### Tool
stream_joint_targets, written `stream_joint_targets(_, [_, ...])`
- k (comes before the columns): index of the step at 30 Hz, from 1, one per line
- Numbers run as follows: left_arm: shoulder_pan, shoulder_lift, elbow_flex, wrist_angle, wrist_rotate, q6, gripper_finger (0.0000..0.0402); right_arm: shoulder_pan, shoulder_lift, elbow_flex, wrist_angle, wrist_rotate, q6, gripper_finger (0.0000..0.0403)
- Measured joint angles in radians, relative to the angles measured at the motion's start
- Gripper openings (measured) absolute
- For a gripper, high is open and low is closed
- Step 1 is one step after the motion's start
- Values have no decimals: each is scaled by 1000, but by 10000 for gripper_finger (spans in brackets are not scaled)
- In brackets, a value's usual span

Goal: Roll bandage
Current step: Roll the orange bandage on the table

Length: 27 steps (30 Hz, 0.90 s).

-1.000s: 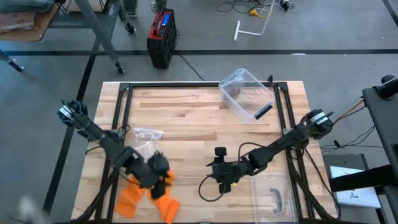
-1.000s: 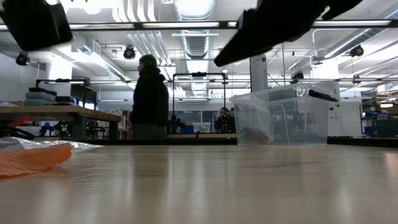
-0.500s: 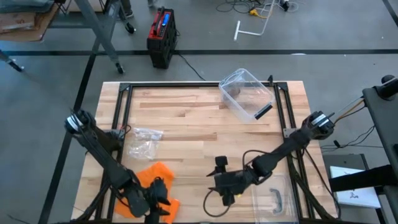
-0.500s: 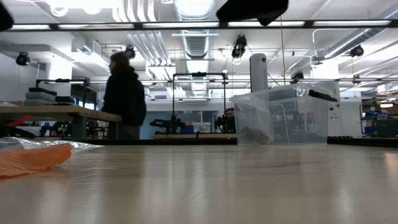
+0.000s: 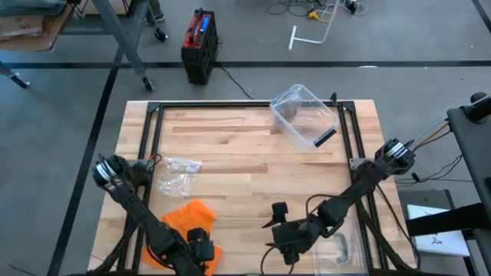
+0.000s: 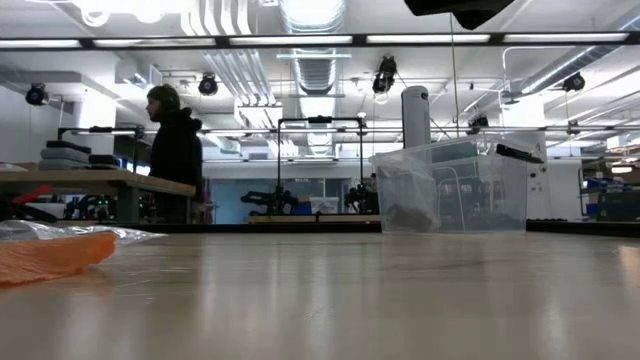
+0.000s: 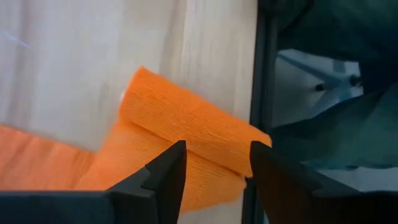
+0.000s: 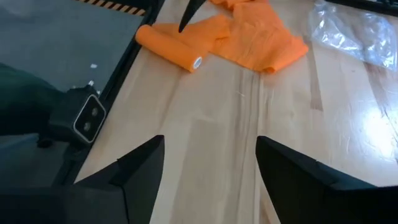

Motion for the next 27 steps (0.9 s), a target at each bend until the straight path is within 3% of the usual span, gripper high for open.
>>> stream_joint_targets(7, [50,101,54,13,15,34,145,18,-1,-1,-5,0,-4,238])
stream_joint_targets(12, [155,141,62,66,-42,134,132,34,-8,31,-61,1,-3,244])
stream_joint_targets(20, [463,151,30,195,-239,468,111,60,-8,139,-363,3,111,247])
stream_joint_targets(27, [716,123,122,218,-225,699,106,82,-9,144,-484,86,271,239])
